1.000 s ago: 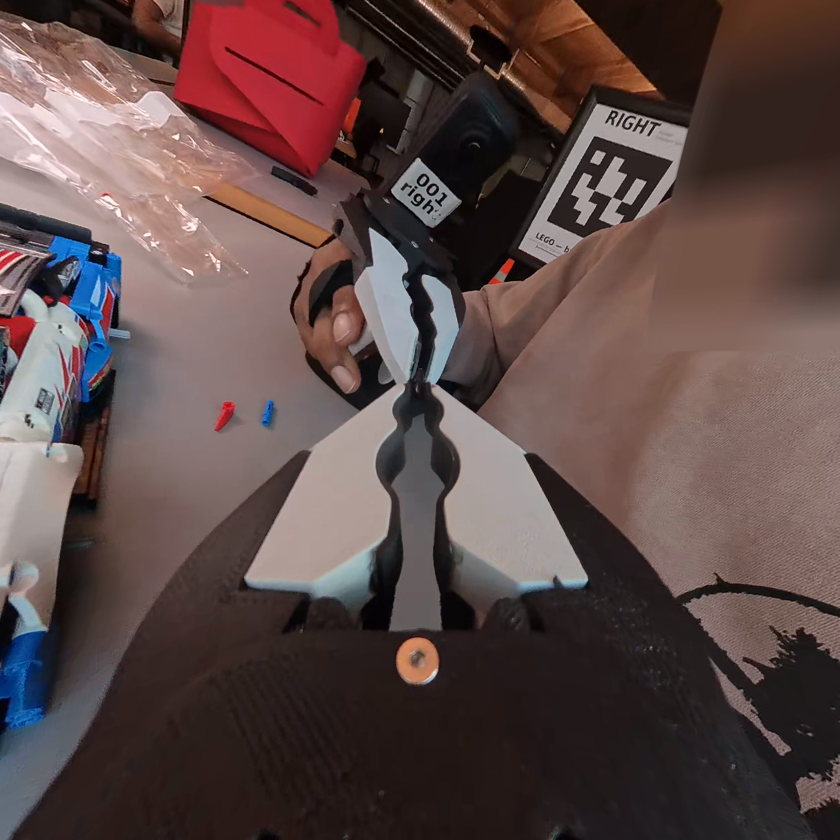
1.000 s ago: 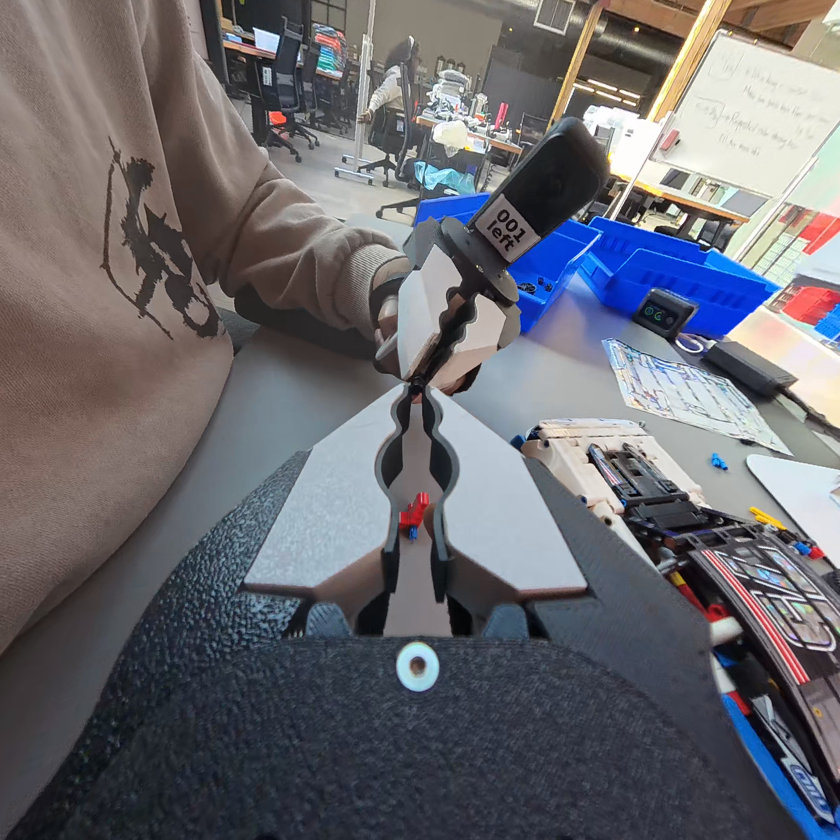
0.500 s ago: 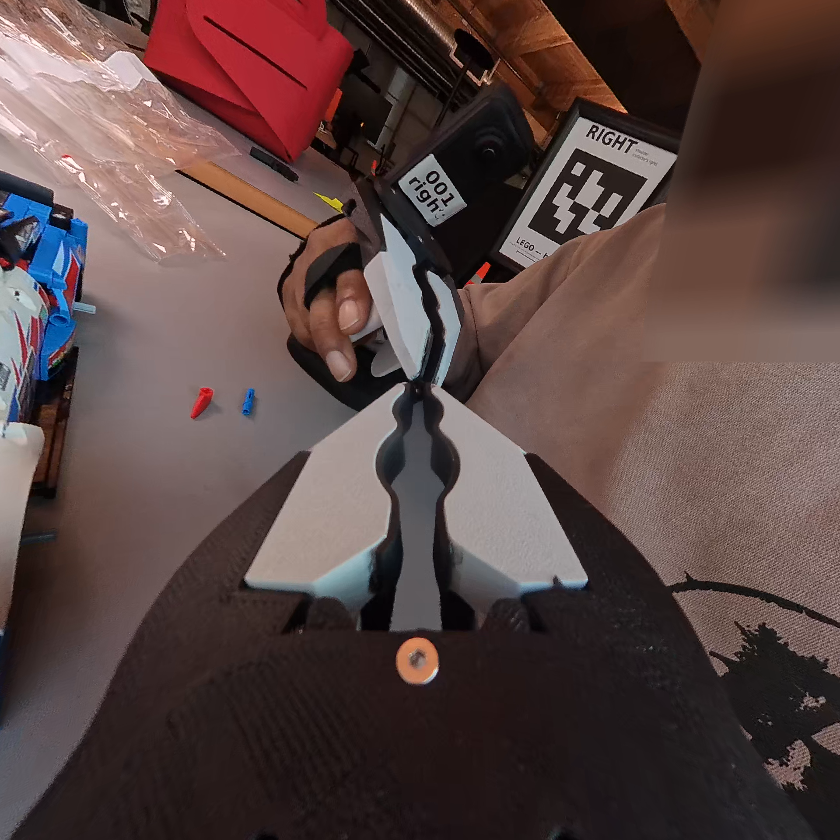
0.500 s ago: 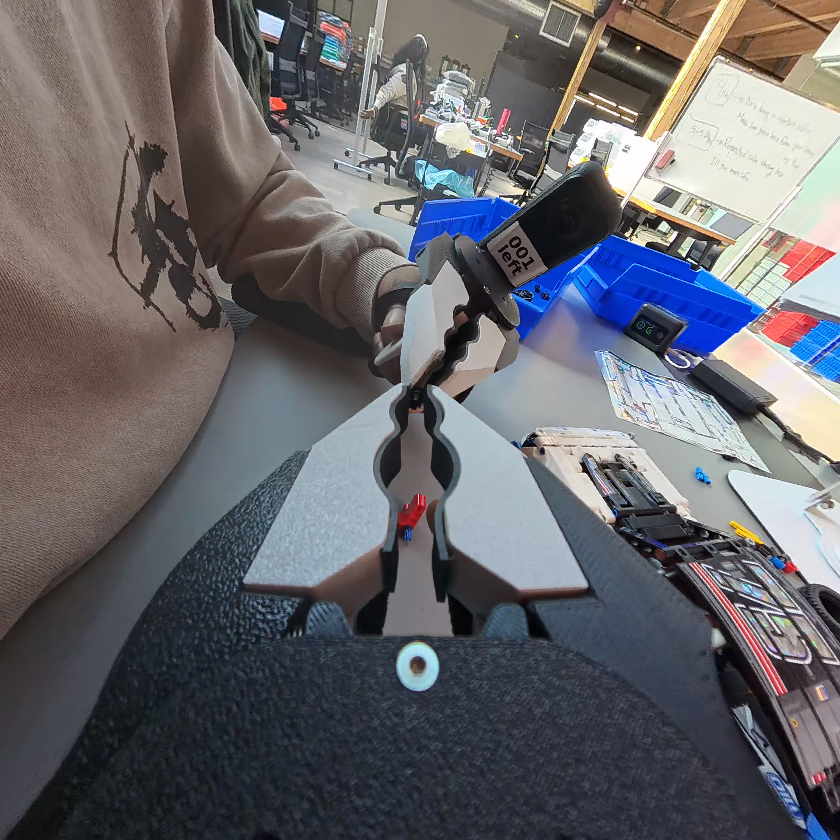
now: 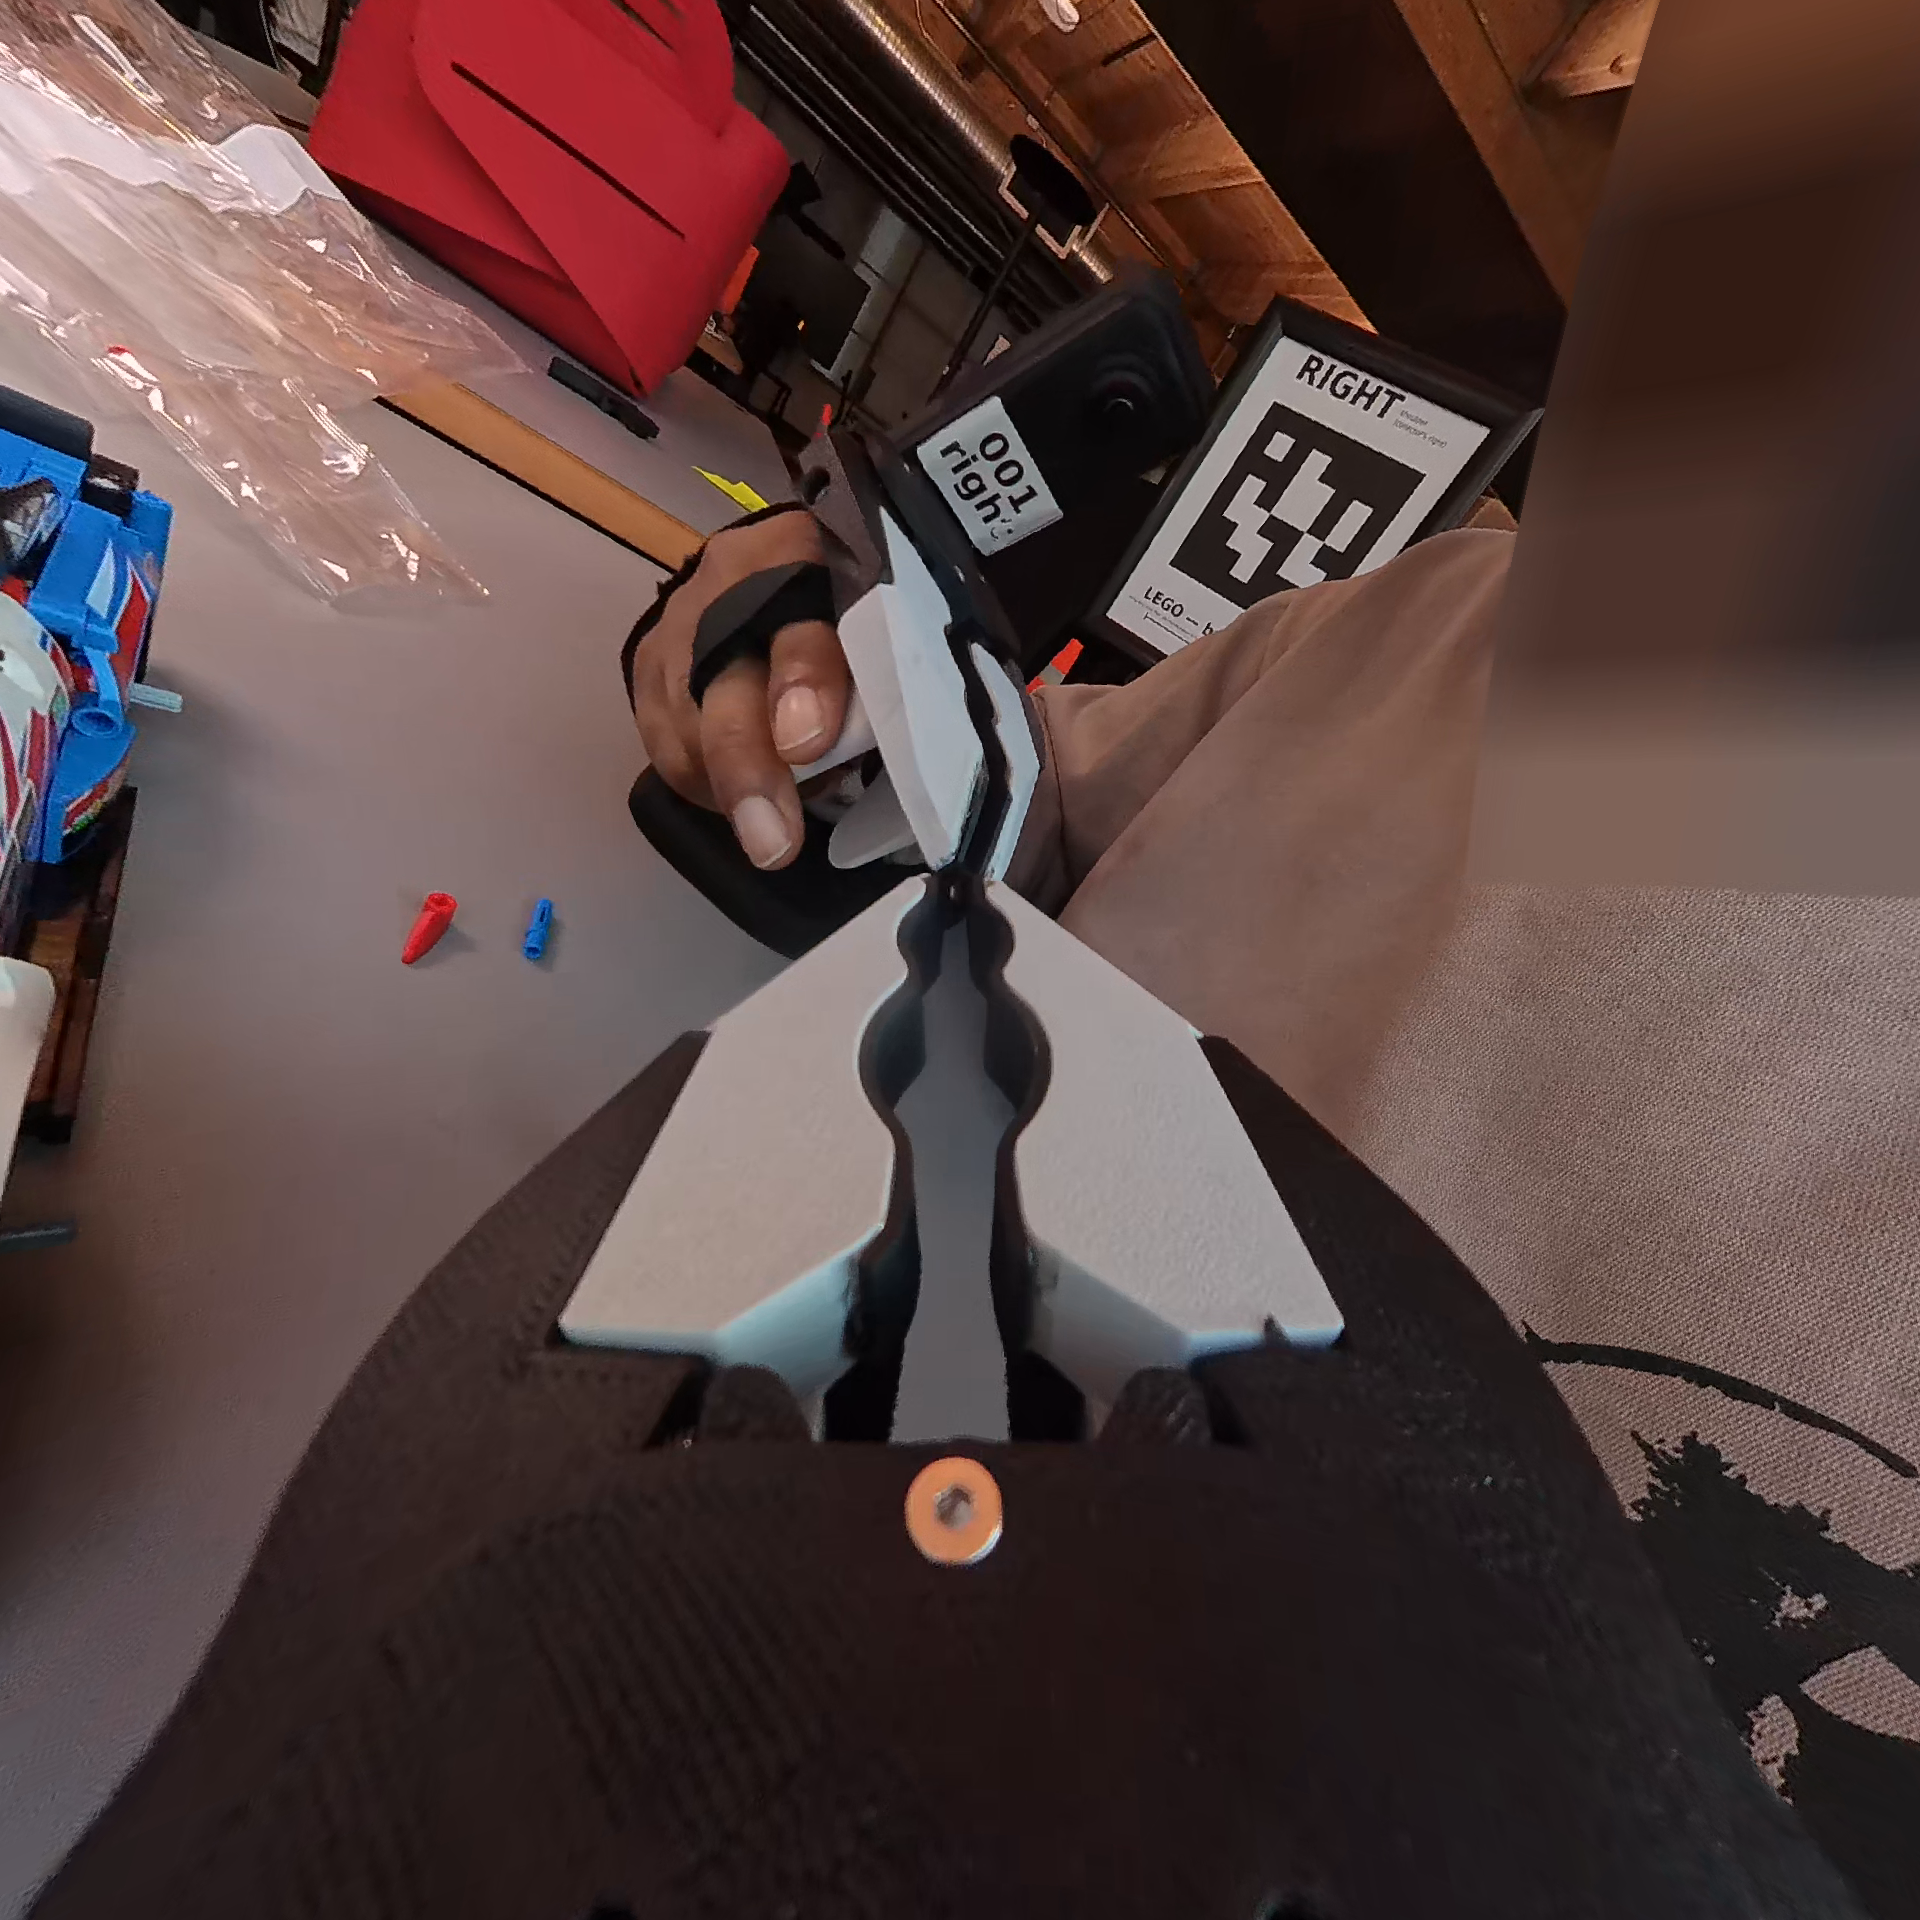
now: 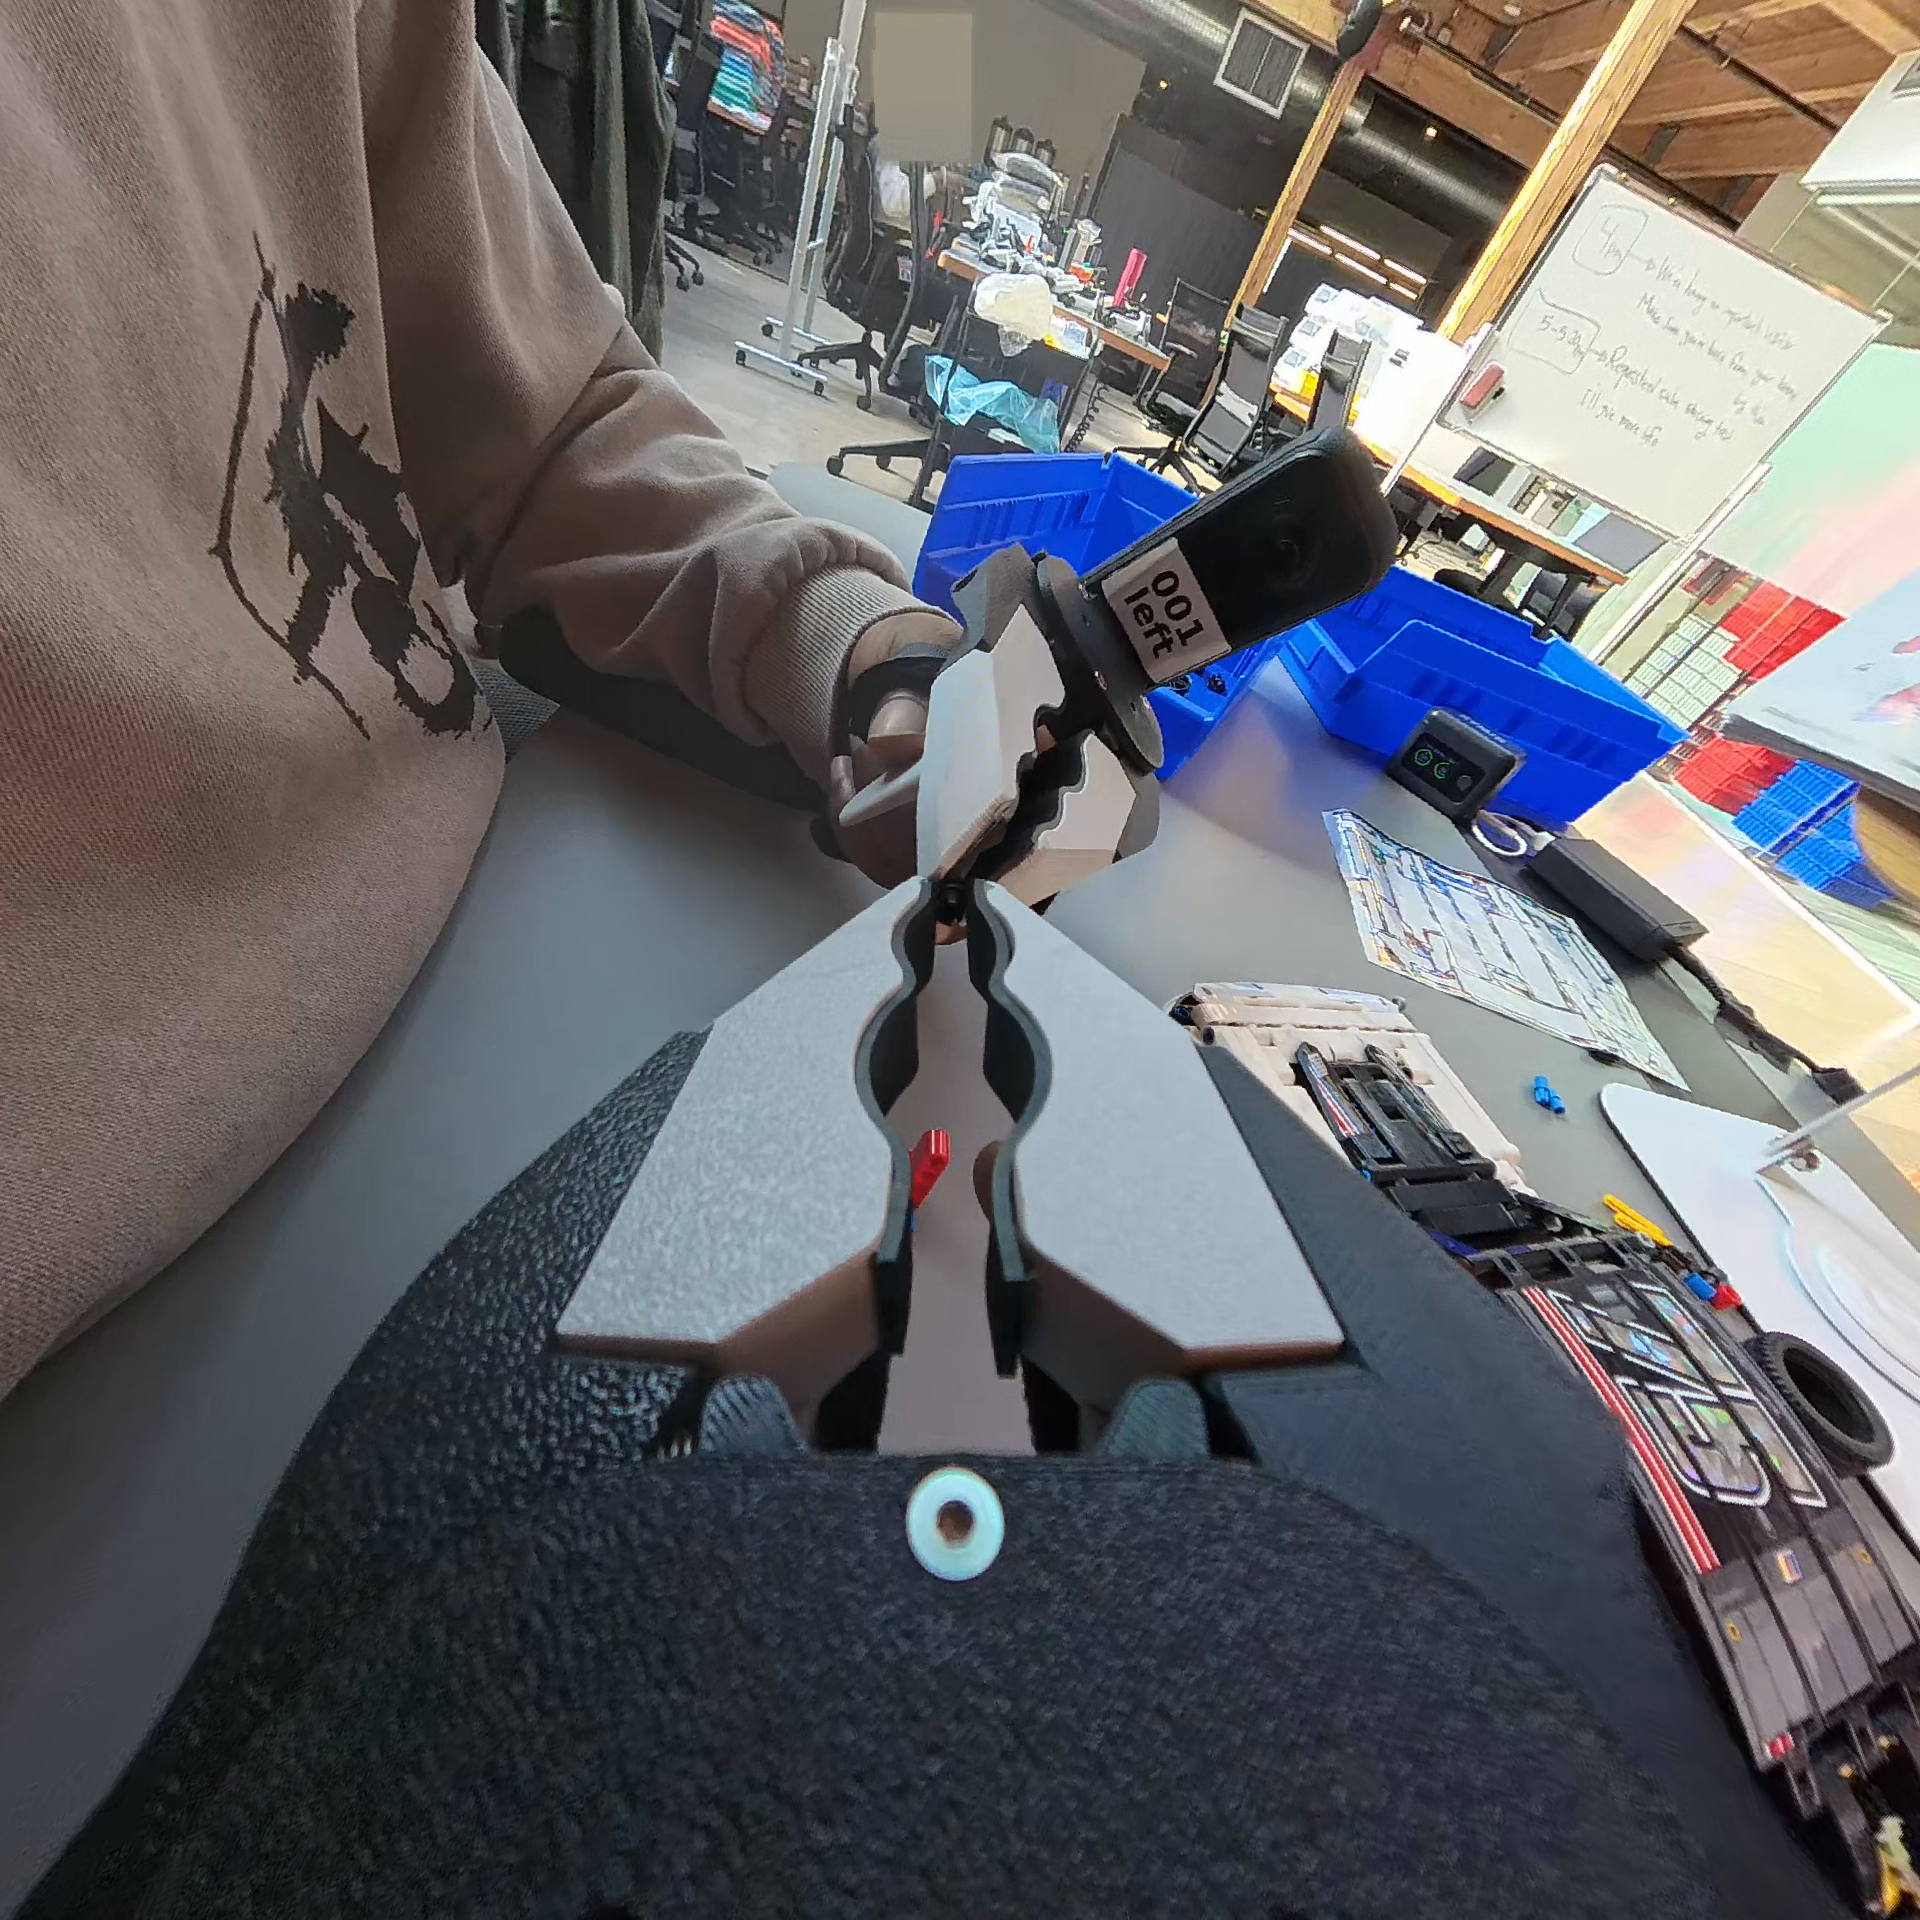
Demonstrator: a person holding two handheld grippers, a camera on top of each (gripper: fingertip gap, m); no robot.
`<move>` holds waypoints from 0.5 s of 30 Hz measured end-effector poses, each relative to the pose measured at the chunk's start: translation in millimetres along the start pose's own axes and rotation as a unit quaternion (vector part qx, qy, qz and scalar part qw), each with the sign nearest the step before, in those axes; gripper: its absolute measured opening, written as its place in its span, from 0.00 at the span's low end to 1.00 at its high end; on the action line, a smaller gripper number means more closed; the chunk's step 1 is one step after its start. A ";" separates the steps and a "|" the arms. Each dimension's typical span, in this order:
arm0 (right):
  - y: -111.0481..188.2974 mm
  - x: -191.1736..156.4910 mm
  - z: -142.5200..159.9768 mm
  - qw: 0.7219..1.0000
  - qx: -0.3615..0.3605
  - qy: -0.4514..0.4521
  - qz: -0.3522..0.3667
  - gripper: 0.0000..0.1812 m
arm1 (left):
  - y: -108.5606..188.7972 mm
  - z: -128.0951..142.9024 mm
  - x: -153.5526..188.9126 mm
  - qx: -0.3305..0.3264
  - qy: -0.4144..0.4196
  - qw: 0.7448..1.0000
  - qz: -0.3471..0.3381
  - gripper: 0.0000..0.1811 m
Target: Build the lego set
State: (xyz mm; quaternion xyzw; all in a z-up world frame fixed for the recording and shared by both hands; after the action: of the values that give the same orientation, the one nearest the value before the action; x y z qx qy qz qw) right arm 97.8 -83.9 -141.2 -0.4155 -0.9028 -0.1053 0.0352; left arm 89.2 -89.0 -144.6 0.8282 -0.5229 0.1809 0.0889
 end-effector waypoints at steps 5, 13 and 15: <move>5.9 6.7 0.7 0.999 -0.010 -0.037 -0.005 0.01 | 3.0 -1.4 -6.7 -0.003 -0.053 0.998 -0.040 0.07; 28.1 34.5 22.2 0.996 -0.036 -0.082 0.026 0.01 | 24.2 46.4 -50.4 -0.234 -0.239 0.917 -0.216 0.26; 22.8 30.0 29.9 0.995 -0.053 -0.084 0.017 0.01 | 20.5 59.0 -53.5 -0.272 -0.237 0.907 -0.217 0.22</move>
State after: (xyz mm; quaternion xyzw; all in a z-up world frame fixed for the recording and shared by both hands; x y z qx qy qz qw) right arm 96.3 -40.6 -162.2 -0.4394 -0.8886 -0.1165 -0.0613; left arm 62.2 -73.2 -220.7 0.8834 -0.3653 -0.1934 0.2210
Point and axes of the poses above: each gripper's, where its closed fingertips meet, y back along the fingers, z out of its underside, x = y × z across the jaws, the point moved 1 cm from there along y, back along the fingers, and after that the axes turned 11 degrees about -y, right-handed, at the moved point
